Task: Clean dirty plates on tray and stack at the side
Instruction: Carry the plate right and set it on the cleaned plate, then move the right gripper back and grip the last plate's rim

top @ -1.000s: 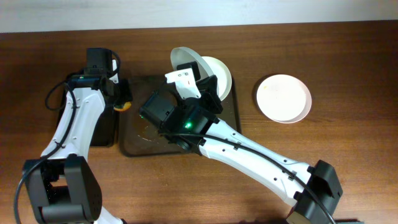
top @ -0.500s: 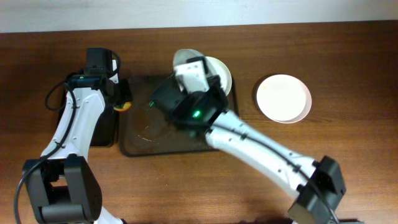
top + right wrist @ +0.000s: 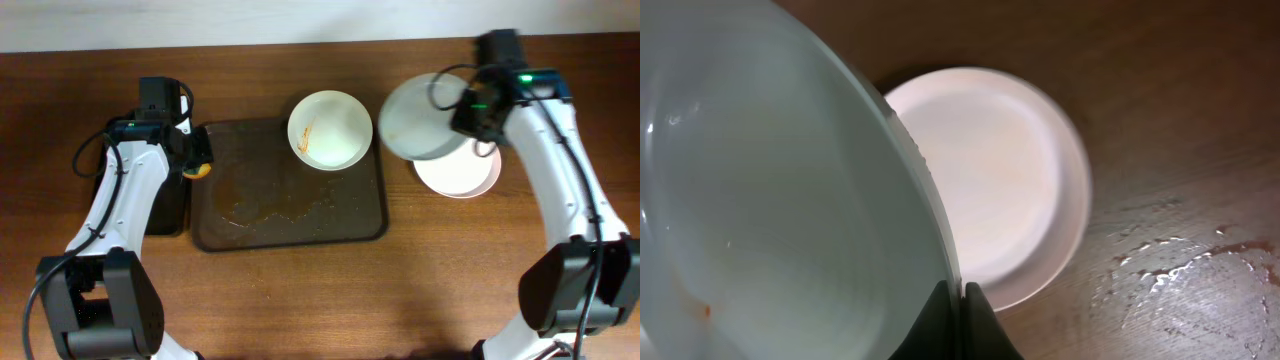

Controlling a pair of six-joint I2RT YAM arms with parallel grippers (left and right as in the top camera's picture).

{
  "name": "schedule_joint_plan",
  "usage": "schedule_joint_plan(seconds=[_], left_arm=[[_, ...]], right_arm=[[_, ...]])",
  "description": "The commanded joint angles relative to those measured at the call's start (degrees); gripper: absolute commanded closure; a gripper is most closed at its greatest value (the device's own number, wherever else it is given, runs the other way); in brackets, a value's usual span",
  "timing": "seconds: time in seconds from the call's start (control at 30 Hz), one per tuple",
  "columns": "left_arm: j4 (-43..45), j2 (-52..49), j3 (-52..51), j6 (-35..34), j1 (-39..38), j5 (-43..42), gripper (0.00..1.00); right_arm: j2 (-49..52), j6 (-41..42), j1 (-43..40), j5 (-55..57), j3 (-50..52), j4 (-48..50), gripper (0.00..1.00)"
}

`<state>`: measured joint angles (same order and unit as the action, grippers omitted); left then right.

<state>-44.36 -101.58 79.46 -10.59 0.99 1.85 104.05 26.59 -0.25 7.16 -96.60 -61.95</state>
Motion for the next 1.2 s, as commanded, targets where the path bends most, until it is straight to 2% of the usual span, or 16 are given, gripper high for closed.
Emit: schedule_joint_plan(seconds=[0.0, 0.2, 0.43, 0.53, 0.63, 0.7, 0.87, 0.97, 1.17], left_arm=[[0.17, 0.33, 0.28, -0.96, -0.22, -0.81, 1.0], [0.17, 0.33, 0.28, -0.96, -0.22, -0.81, 1.0], [0.17, 0.33, 0.28, -0.96, -0.22, -0.81, 0.99], [0.2, 0.33, 0.28, -0.96, -0.22, -0.81, 0.99], [0.17, 0.33, 0.28, -0.96, -0.22, -0.81, 0.99], [0.17, 0.33, 0.28, -0.96, -0.22, -0.81, 1.0], [0.24, 0.33, 0.28, -0.96, -0.22, -0.83, 0.99], [0.74, 0.33, 0.28, -0.96, -0.22, -1.84, 1.0], [0.79, 0.33, 0.28, -0.94, -0.24, -4.11, 0.99]], right_arm=[[-2.21, 0.42, -6.51, -3.69, 4.83, 1.6, 0.96], [-1.99, 0.42, -12.13, -3.52, 13.99, 8.68, 0.96], [-1.4, 0.42, -12.57, -3.98, 20.26, 14.88, 0.95], [-1.4, -0.26, -10.99, -4.31, 20.44, 15.58, 0.8], [-1.4, -1.11, -9.09, -4.5, 20.44, 16.04, 0.56], [-1.42, -1.38, -7.82, -6.8, 20.39, 17.07, 0.48], [-1.42, -3.48, -4.09, -18.21, 18.12, 17.51, 0.47], [-1.4, -1.84, 1.09, -21.97, 18.03, 20.44, 0.53], [-0.22, 10.38, 11.45, -14.58, 18.03, 27.15, 0.52]])
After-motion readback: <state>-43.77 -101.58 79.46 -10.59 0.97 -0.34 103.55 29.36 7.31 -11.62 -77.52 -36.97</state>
